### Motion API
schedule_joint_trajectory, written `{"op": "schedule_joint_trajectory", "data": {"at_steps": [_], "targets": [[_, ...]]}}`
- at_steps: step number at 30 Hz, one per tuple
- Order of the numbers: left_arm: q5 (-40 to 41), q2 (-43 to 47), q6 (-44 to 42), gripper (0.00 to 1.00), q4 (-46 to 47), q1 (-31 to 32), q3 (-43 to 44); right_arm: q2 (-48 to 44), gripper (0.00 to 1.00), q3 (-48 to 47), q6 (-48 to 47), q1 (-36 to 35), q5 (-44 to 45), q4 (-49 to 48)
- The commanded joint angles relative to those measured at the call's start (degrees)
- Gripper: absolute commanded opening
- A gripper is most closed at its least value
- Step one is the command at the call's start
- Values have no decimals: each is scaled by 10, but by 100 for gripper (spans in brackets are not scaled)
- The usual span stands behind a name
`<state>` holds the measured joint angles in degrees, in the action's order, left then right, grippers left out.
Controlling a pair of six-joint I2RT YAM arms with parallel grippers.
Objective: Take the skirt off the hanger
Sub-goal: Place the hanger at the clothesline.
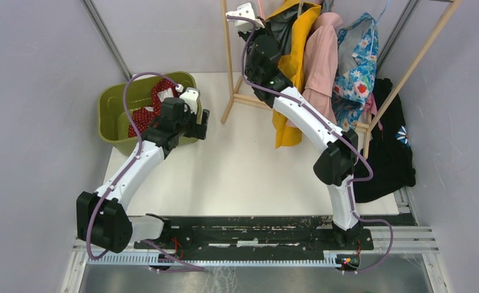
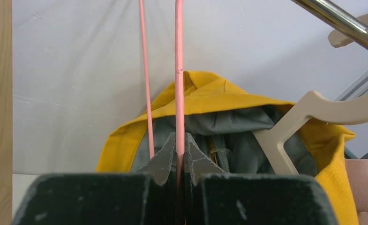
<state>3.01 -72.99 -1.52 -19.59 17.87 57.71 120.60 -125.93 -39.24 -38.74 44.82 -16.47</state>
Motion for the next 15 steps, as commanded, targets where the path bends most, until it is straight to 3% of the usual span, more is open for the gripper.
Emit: {"op": "schedule_joint_trajectory", "data": {"at_steps": [1, 15], "targets": [[8, 17, -17, 99, 13, 4, 2, -31, 1, -23, -31, -13, 13, 3], [5, 34, -14, 99, 11, 8, -4, -55, 1, 28, -67, -55, 15, -25]]}}
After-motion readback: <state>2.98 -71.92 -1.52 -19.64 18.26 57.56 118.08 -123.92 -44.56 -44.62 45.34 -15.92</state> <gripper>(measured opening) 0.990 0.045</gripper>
